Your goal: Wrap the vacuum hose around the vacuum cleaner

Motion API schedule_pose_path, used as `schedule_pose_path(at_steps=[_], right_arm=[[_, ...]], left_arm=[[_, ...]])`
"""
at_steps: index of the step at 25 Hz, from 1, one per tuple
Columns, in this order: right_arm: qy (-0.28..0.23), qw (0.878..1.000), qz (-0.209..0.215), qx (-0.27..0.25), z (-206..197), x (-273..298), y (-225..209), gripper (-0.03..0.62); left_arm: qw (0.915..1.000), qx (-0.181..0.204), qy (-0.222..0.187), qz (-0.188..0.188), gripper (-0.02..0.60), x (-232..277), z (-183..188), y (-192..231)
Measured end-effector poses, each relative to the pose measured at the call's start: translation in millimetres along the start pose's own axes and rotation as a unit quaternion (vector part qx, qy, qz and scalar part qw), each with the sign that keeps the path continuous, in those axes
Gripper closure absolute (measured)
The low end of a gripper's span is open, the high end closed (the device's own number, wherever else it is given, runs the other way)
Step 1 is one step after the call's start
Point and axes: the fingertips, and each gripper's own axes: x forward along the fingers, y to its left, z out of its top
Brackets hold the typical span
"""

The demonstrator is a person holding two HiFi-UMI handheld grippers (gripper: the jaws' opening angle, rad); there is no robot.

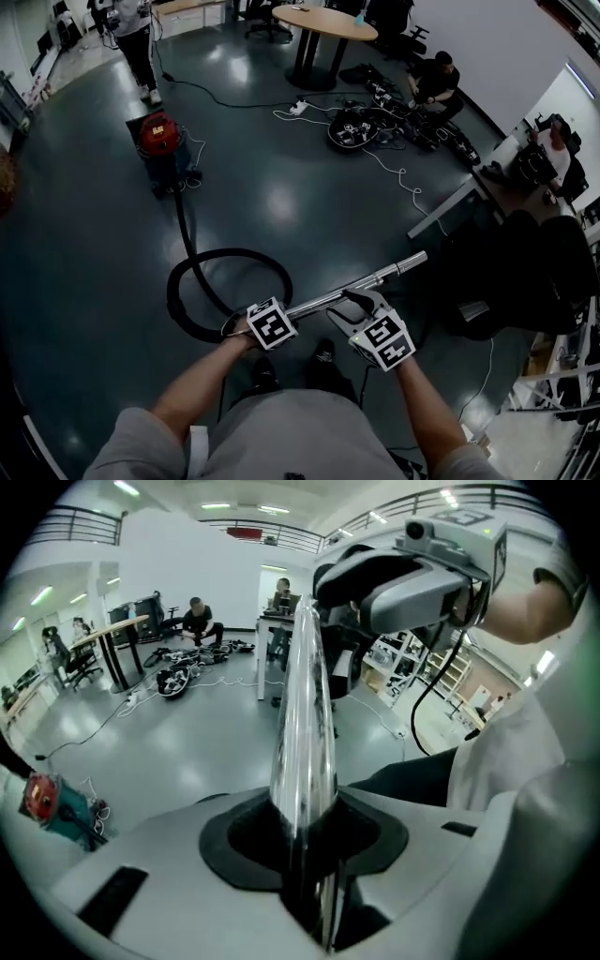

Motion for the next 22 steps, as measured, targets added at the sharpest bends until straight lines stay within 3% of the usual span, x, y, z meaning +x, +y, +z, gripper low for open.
schedule_pose_path(at_steps=[6, 11, 14, 18, 22], right_arm=[[-0.053, 0.99, 0.012, 0.129, 17.4, 29.6, -23.8, 0.382], [-0.104, 0.967, 0.076, 0.219, 48.6, 61.8, -39.7, 0.369], [-0.135, 0.941, 0.117, 0.286, 64.8, 90.3, -52.5, 0.305], [-0.161, 0.886, 0.156, 0.405, 82.9, 132.0, -82.9, 0.279], [-0.158, 0.856, 0.192, 0.453, 105.1, 166.6, -104.9, 0.279]], left_arm=[[0.992, -0.098, -0.049, 0.063, 0.439, -20.9, -0.6, 47.7], [0.977, -0.167, -0.079, 0.107, 0.44, -41.0, 3.7, 79.5], [0.9682, -0.192, -0.081, 0.138, 0.443, -45.7, 0.5, 96.4], [0.959, -0.222, -0.07, 0.161, 0.443, -39.1, 11.6, 111.0], [0.9488, -0.253, -0.072, 0.175, 0.445, -30.9, 41.3, 127.9]])
